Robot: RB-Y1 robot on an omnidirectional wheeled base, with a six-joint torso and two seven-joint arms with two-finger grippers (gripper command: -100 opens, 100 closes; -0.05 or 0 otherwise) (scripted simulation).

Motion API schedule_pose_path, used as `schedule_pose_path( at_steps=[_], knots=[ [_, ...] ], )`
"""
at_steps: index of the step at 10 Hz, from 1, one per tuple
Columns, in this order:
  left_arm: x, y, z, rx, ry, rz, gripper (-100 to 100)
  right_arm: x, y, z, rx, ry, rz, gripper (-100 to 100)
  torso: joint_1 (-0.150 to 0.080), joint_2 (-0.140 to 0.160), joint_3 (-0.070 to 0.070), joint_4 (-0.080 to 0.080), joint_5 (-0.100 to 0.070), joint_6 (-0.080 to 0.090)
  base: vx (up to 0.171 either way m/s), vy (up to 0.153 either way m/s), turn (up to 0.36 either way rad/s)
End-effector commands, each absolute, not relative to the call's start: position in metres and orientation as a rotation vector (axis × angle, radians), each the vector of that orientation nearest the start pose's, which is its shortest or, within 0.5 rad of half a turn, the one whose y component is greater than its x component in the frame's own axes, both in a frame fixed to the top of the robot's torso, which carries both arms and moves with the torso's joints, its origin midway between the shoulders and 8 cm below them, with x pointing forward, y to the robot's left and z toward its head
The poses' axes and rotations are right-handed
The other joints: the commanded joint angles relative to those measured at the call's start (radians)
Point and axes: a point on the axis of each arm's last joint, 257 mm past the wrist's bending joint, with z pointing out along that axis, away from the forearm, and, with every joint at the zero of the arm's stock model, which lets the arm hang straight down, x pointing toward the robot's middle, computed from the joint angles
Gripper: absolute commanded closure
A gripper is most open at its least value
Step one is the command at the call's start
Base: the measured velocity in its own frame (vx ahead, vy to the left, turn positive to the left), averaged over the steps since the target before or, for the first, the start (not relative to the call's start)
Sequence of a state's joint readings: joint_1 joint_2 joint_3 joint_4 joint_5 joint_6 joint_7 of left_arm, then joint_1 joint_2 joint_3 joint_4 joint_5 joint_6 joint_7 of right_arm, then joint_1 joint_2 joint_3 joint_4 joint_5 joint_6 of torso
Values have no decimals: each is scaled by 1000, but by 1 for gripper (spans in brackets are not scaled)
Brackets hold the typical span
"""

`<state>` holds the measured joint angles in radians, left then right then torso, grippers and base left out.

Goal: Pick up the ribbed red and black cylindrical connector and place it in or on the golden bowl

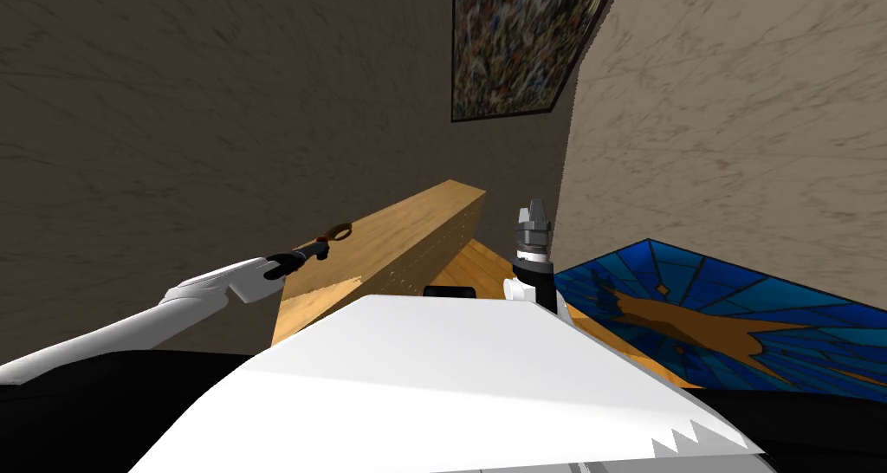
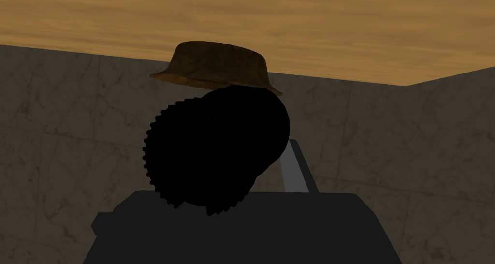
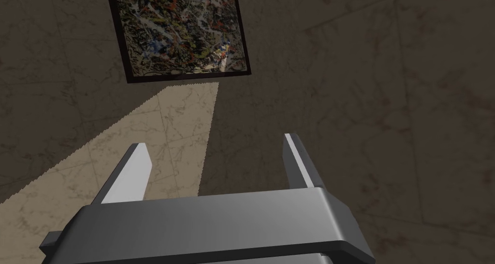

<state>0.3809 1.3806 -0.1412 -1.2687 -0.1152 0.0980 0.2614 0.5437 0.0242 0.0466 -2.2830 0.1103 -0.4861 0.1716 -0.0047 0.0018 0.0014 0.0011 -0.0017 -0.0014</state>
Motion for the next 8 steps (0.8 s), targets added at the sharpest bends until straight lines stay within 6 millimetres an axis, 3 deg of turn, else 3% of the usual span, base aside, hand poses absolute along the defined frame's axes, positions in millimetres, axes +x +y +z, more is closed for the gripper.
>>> schedule_pose_path(
  at_steps=[1,5,8],
  knots=[
    [346,755,-210,-710,1940,319,100,346,-259,8,579,734,1094,0,0,0,0,0,0,0,16,-49,-149],
    [332,794,-164,-774,1863,400,100,346,-259,8,579,734,1094,0,-3,-4,-2,0,-2,1,41,-51,-157],
    [322,810,-152,-813,1845,431,100,346,-259,8,579,734,1094,0,0,-1,0,1,-1,1,14,0,-157]
  ],
)
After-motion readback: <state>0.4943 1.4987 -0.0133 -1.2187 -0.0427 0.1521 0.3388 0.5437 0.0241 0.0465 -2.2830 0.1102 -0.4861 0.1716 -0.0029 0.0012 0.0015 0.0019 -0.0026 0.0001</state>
